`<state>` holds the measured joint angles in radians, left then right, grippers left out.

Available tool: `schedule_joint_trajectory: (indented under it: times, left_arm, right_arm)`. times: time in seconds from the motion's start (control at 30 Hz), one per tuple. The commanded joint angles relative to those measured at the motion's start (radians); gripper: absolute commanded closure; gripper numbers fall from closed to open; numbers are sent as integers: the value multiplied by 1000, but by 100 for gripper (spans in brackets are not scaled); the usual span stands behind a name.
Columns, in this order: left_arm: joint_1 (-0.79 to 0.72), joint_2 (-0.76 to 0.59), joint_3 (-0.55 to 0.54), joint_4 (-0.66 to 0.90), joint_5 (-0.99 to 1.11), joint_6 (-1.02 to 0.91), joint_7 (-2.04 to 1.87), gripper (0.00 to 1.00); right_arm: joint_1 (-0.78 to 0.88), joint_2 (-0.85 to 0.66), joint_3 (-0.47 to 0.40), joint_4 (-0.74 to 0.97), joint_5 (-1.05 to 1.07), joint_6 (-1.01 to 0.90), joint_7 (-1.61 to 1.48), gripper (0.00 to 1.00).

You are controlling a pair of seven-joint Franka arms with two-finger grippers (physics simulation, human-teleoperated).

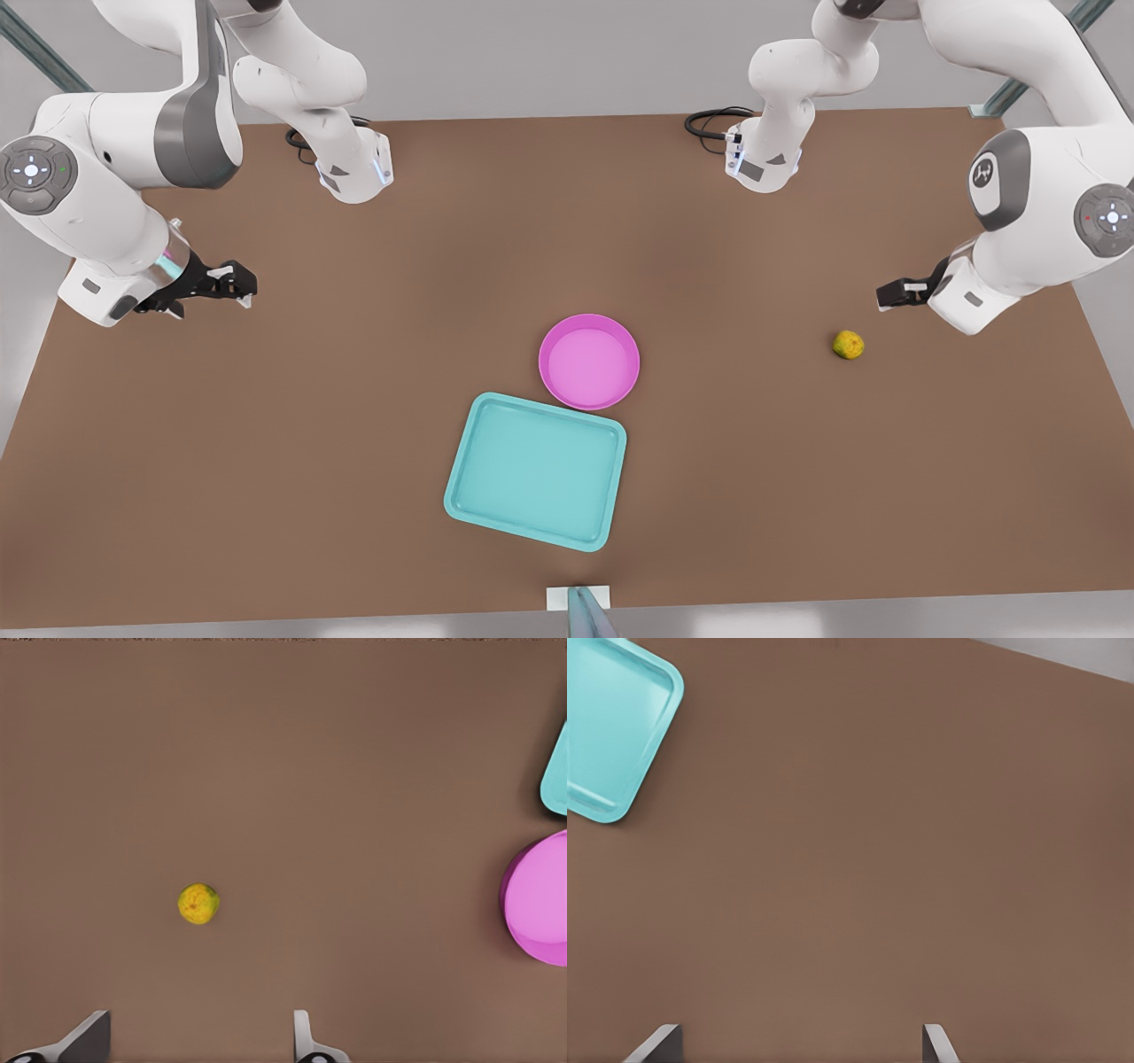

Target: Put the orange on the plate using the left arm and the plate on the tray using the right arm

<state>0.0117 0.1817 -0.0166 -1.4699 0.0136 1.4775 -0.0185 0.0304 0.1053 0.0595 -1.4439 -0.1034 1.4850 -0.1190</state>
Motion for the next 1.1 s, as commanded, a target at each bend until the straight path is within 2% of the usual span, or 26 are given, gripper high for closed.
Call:
schedule_joint_trajectory:
  times: [0.0,0.03,0.07,0.1,0.17,0.2,0.37,0.67,1.07]
  left_arm:
    - [-1,-2,0,-6,2,7,-9,0]
    - [1,8,4,-30,2,12,-28,0]
    - [1,32,43,-162,5,85,-17,0]
    - [-1,35,70,-343,5,322,-21,0]
    - [2,97,112,-495,3,582,2,0]
    - [2,101,112,-536,3,636,2,0]
    - [30,196,149,-541,-1,751,37,0]
    - [37,243,150,-618,-8,765,37,0]
    - [48,311,150,-621,-6,814,38,0]
  right_arm:
    - [0,-1,0,0,1,3,-19,0]
    - [0,1,0,0,1,4,-19,0]
    - [0,1,0,0,1,4,-19,0]
    - [0,1,0,0,1,4,-19,0]
    - [0,1,0,0,1,4,-19,0]
    - [0,1,0,0,1,4,-19,0]
    - [2,5,0,-1,1,4,-19,0]
    - [0,8,0,-4,1,4,-19,0]
    - [2,10,0,-6,1,12,-19,0]
